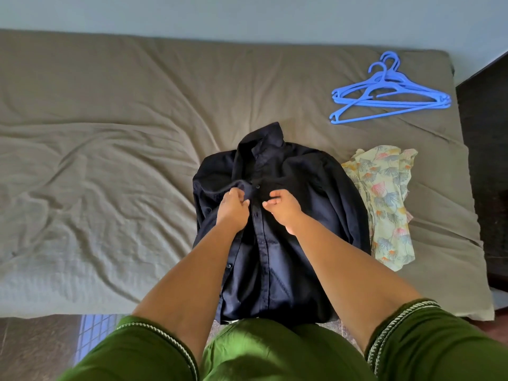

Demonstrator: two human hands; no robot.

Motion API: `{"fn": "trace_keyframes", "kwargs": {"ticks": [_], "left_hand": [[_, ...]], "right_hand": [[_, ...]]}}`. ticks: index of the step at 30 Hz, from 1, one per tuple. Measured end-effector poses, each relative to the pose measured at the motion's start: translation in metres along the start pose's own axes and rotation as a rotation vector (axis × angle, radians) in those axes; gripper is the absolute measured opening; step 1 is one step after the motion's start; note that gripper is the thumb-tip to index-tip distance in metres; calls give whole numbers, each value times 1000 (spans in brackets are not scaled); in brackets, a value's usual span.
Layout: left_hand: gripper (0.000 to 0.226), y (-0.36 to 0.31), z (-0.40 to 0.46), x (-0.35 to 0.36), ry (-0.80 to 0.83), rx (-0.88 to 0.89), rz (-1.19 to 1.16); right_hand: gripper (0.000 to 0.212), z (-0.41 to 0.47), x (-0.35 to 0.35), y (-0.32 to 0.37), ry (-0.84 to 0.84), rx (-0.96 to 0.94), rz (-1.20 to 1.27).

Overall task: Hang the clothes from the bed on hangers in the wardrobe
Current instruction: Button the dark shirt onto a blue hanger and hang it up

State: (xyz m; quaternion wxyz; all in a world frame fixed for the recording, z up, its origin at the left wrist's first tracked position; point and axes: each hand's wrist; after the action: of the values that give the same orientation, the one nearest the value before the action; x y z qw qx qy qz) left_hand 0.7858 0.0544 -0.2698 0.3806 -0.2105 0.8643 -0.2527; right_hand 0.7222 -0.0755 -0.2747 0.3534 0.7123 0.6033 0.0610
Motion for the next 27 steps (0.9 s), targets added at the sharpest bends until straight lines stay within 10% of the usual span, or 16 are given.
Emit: {"fn": "trace_keyframes", "kwargs": {"ticks": [8,27], "left_hand": [[25,89,-49,16,79,-45,338],[7,165,-84,70,-6,-10,541]], "right_hand": [[3,-37,36,-75,71,29,-507],[37,-37,79,-171,-34,25,-725]]}}
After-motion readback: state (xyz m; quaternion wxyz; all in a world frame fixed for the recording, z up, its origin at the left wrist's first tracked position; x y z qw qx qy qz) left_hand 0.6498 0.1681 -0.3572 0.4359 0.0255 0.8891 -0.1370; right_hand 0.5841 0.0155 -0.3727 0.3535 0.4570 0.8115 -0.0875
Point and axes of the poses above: each hand's wrist, its own z-axis towards the middle knuckle, its own x-axis out of the palm, y = z × x, and after that the axes turned 2 degrees about x, right-handed
